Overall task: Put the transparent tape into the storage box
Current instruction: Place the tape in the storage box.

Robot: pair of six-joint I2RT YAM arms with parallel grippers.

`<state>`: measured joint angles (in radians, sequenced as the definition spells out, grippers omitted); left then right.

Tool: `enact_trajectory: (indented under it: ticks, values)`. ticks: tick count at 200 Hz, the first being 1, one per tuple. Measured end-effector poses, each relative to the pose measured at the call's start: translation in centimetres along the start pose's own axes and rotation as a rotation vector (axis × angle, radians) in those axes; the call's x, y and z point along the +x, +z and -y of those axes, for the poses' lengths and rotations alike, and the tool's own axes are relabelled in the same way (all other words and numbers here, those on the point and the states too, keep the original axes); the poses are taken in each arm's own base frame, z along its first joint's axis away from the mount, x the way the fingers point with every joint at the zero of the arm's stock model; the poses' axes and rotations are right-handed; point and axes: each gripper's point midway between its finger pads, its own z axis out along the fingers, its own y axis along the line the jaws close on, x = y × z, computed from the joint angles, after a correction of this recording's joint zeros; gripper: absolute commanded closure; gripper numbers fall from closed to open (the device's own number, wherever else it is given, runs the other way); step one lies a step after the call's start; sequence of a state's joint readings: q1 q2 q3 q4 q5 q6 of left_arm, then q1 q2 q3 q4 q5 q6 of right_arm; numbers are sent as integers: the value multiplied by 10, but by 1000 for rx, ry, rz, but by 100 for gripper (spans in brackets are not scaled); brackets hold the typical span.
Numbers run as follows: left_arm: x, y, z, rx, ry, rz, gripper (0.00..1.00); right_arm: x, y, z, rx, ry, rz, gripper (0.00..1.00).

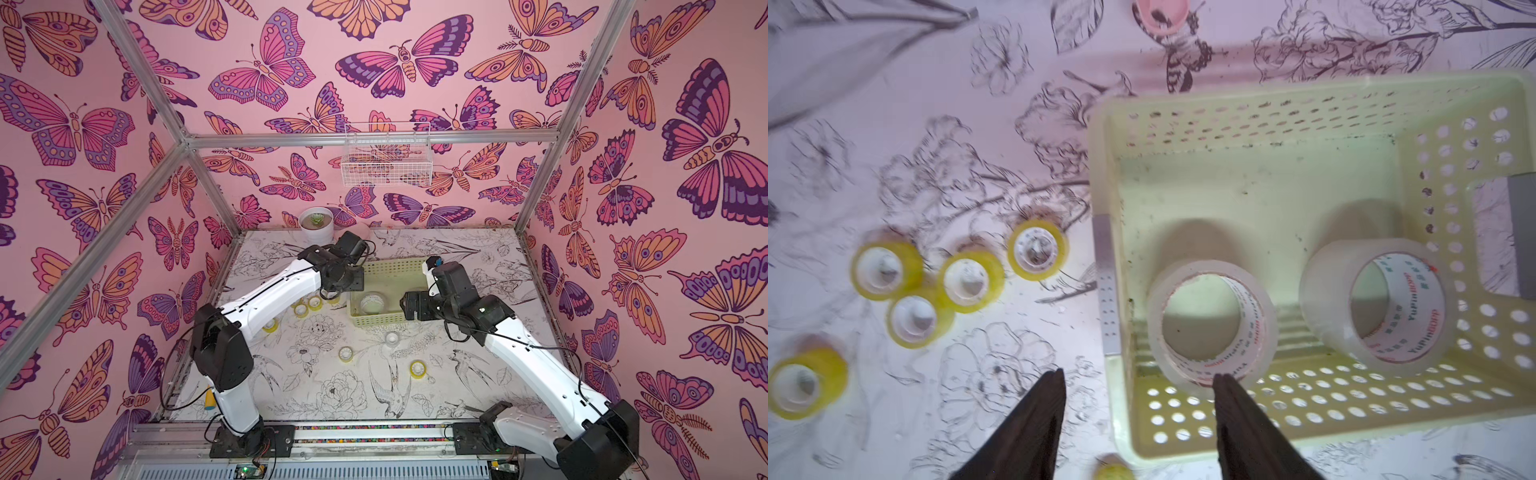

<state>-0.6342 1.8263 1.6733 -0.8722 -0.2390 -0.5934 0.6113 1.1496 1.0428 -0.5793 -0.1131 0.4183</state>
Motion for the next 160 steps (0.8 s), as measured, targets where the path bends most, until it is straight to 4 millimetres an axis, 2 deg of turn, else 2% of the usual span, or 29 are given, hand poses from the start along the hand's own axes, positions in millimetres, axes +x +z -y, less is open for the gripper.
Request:
enact_trajectory:
  ticks: [11,44,106,160]
  values:
    - [-6,-4,-7,-7,-13,16,29,-2,2,-1,-1,-1,4,1]
    - [-13,-8,-34,-40,-55,33,1,-8,7,-6,3,-13,4,1]
    - [-5,13,-94,-136,-100,-24,0,-20,16,-34,-27,-62,-6,1]
    - [0,47,-114,-96,-98,-118,2,-24,31,-53,-32,-95,-45,1]
